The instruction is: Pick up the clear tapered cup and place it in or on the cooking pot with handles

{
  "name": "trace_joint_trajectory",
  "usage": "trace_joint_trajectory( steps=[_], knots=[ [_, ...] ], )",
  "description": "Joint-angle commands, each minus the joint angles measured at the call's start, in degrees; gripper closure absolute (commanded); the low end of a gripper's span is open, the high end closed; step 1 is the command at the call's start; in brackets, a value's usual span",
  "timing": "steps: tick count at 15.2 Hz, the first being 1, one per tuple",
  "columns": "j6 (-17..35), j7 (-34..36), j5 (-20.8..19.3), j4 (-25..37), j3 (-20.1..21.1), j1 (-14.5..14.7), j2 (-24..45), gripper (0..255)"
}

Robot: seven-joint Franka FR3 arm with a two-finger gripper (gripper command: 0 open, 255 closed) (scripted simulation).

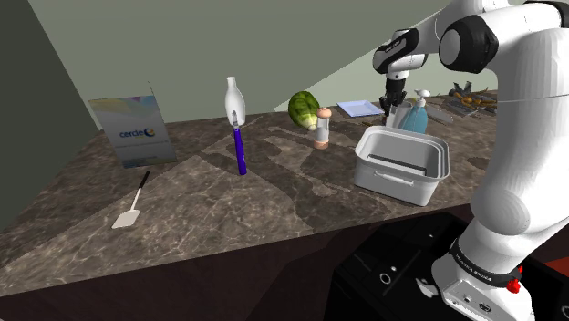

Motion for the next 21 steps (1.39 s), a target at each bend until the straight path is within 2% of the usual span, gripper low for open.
trace_joint_trajectory(
  steps=[1,8,21],
  knots=[
    [0.0,0.0,0.0,0.0,0.0,0.0,0.0,255],
    [0.0,0.0,0.0,0.0,0.0,0.0,0.0,255],
    [-8.8,0.0,-1.0,6.3,-0.6,0.1,-2.7,255]
  ],
)
